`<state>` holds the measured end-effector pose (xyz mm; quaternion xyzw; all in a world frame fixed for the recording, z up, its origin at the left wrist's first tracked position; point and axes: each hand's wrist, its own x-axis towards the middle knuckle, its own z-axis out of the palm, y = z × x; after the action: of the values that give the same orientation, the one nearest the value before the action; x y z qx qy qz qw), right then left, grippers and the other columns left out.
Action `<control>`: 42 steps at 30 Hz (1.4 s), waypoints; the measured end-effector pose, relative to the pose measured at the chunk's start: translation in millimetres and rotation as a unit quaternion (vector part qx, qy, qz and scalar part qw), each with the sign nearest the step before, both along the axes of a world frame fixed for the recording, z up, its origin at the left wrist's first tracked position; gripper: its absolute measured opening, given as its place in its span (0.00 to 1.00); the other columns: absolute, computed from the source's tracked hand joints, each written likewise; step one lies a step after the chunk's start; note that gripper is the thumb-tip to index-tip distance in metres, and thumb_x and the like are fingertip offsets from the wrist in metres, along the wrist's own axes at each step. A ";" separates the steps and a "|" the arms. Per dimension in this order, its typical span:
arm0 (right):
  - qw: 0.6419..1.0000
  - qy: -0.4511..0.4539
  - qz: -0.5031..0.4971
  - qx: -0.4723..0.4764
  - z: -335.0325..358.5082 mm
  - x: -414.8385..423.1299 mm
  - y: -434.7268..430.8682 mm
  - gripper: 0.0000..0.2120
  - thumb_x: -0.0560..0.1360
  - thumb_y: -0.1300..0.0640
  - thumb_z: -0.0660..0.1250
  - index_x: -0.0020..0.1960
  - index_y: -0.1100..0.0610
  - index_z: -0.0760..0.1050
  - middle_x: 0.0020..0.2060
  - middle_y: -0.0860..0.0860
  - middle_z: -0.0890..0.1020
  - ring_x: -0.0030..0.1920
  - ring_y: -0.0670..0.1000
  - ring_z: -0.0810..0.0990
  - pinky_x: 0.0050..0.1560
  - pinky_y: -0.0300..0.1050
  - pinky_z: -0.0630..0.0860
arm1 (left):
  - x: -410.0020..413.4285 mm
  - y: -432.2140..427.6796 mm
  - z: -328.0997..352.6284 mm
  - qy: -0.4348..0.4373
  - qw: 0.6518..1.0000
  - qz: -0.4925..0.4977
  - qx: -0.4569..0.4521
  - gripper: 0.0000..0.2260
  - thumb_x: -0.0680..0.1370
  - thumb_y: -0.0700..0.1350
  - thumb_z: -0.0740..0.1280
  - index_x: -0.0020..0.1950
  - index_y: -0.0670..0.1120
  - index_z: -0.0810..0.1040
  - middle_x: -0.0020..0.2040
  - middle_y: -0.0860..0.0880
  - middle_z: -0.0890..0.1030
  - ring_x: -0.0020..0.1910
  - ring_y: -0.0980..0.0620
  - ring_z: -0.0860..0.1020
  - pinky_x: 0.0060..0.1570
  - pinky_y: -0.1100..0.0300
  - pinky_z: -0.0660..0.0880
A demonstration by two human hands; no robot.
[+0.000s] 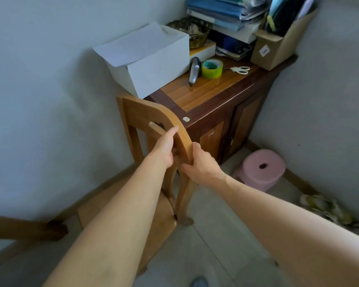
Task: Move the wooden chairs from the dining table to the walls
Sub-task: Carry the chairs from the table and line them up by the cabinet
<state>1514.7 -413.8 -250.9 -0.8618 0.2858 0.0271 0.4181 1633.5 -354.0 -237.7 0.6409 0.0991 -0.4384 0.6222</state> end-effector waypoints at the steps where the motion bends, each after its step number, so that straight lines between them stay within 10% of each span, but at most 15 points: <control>1: 1.000 0.001 0.006 -0.012 1.9 -0.1 -0.7 0.24 0.75 0.52 0.68 0.66 0.54 0.62 0.41 0.48 0.78 0.38 0.49 0.81 0.37 0.47 0.83 | 1.7 -1.8 -1.6 -0.021 0.999 -0.015 0.028 0.29 0.76 0.56 0.69 0.73 0.49 0.66 0.67 0.44 0.75 0.65 0.41 0.74 0.69 0.42 0.67; 8: 0.999 0.012 0.029 -0.044 8.0 -29.1 1.0 0.26 0.74 0.52 0.68 0.66 0.56 0.60 0.37 0.46 0.74 0.34 0.47 0.78 0.28 0.40 0.75 | -9.9 -6.6 -10.9 -0.121 0.990 -0.039 0.060 0.33 0.72 0.44 0.75 0.75 0.50 0.66 0.66 0.43 0.76 0.64 0.39 0.74 0.68 0.39 0.68; 18: 0.999 0.021 0.013 -0.048 19.4 -128.0 5.4 0.25 0.74 0.53 0.69 0.64 0.59 0.61 0.45 0.53 0.79 0.42 0.54 0.82 0.41 0.53 0.83 | -104.3 -14.1 -7.7 -0.131 0.988 -0.076 0.033 0.37 0.73 0.41 0.73 0.77 0.58 0.60 0.72 0.45 0.70 0.67 0.38 0.71 0.67 0.37 0.67; 25: 0.996 0.013 -0.008 -0.087 14.2 -219.4 -6.5 0.20 0.73 0.51 0.69 0.55 0.54 0.60 0.35 0.45 0.72 0.30 0.44 0.74 0.22 0.32 0.64 | -192.6 -29.9 -10.8 -0.135 0.986 -0.096 0.019 0.39 0.72 0.41 0.74 0.77 0.59 0.58 0.71 0.45 0.71 0.67 0.39 0.71 0.68 0.36 0.66; 30: 0.995 0.017 -0.004 -0.096 17.8 -271.6 -33.5 0.18 0.73 0.53 0.68 0.56 0.56 0.63 0.41 0.52 0.78 0.36 0.52 0.79 0.34 0.49 0.79 | -241.1 -50.2 -13.1 -0.150 0.983 -0.103 0.018 0.41 0.73 0.43 0.74 0.79 0.58 0.55 0.74 0.46 0.66 0.69 0.39 0.69 0.68 0.36 0.66; 42: 0.994 0.015 -0.010 -0.112 24.1 -345.4 -114.6 0.16 0.74 0.54 0.68 0.56 0.56 0.65 0.44 0.54 0.79 0.38 0.53 0.78 0.34 0.47 0.75 | -307.9 -121.5 -16.2 -0.127 0.987 -0.101 -0.014 0.44 0.73 0.40 0.74 0.79 0.57 0.50 0.74 0.45 0.67 0.68 0.39 0.70 0.69 0.37 0.66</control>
<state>1169.3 -528.4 -226.8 -0.8999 0.3013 0.0037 0.3153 1325.5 -475.6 -253.9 0.6893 -0.0521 -0.4150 0.5916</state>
